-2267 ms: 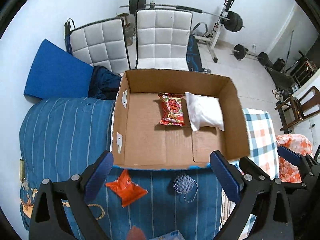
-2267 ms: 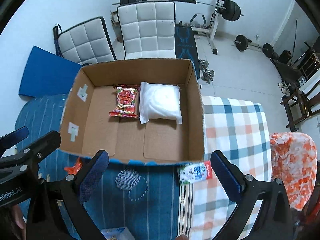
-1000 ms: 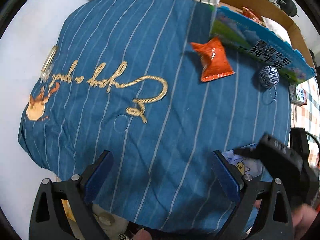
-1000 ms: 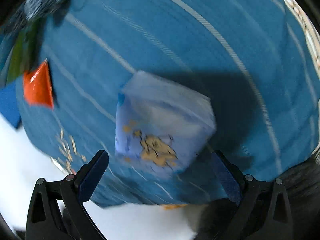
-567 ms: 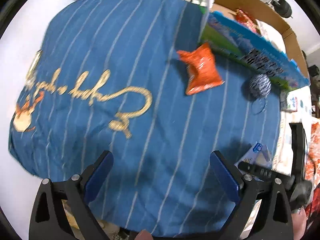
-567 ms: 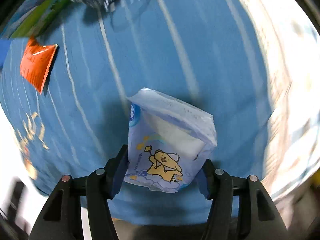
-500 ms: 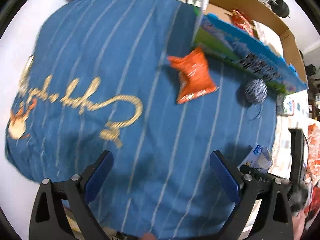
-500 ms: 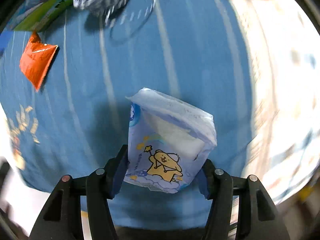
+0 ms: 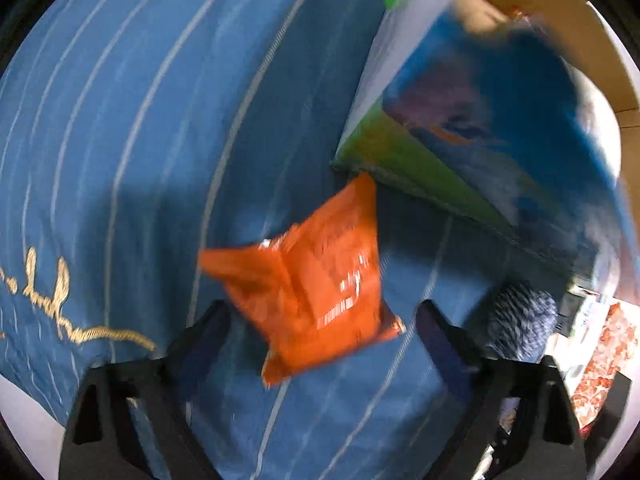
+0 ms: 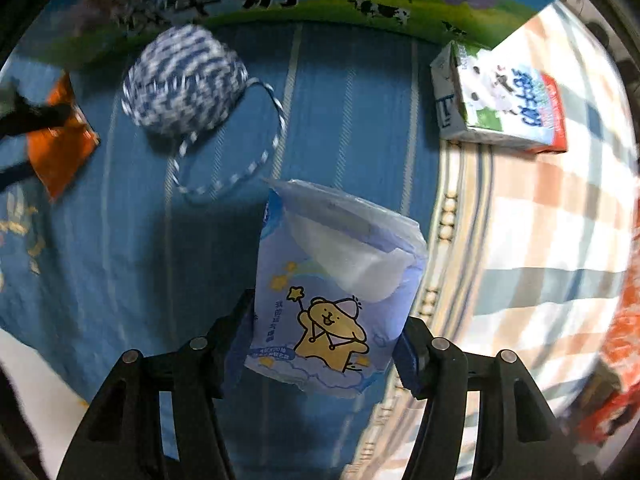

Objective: Organize soft objects
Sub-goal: 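Grasp the orange snack bag with the left tool while the right tool grasps the blue tissue pack, then lift both held packs and carry them over the cardboard box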

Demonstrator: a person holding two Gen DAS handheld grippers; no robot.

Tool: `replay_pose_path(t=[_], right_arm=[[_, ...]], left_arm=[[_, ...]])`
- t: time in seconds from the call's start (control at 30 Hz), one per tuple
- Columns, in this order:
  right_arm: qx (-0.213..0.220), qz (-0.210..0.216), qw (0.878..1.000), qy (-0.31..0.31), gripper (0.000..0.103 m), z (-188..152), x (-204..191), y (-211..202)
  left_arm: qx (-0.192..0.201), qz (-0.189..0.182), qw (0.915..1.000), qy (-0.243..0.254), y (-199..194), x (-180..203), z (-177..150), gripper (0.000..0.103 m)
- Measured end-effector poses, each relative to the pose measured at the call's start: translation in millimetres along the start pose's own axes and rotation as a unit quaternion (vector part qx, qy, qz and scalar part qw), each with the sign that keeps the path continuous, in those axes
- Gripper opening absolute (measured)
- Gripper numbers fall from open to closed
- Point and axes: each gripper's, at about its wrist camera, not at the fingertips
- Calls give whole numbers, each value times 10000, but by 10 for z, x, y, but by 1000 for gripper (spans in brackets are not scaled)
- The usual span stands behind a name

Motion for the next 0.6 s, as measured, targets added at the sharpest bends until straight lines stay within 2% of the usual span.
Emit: replay_pose_path(t=[0.07,0.13,0.27,0.43,0.6], right_arm=[[37,353,9991,219,68,18,61,-42],[94,429,9982,413,70,-9,180,-94],[269,686,9933,893,78,-26,371,-278],[271,908,9864,1346,81,28,700,-268],[-19,725,9857,1520,81,44,743,-37]], left_arm=[[-72,40,10000,32,101,9,51,55],[-155,-18,9999,52,167,9,64,50],[50,64,9995,294,74,53,-53,48],[160,140,9967,787,-32,197,-519,48],[-172,-44,9946,1022,72,322,-979,48]])
Point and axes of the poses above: each gripper's, at about its wrist camera, not at the fingertips, and y roughly the way its jaws point, x to its right, z to its top, and after that the axes turned 3 degrees about x, right-handed
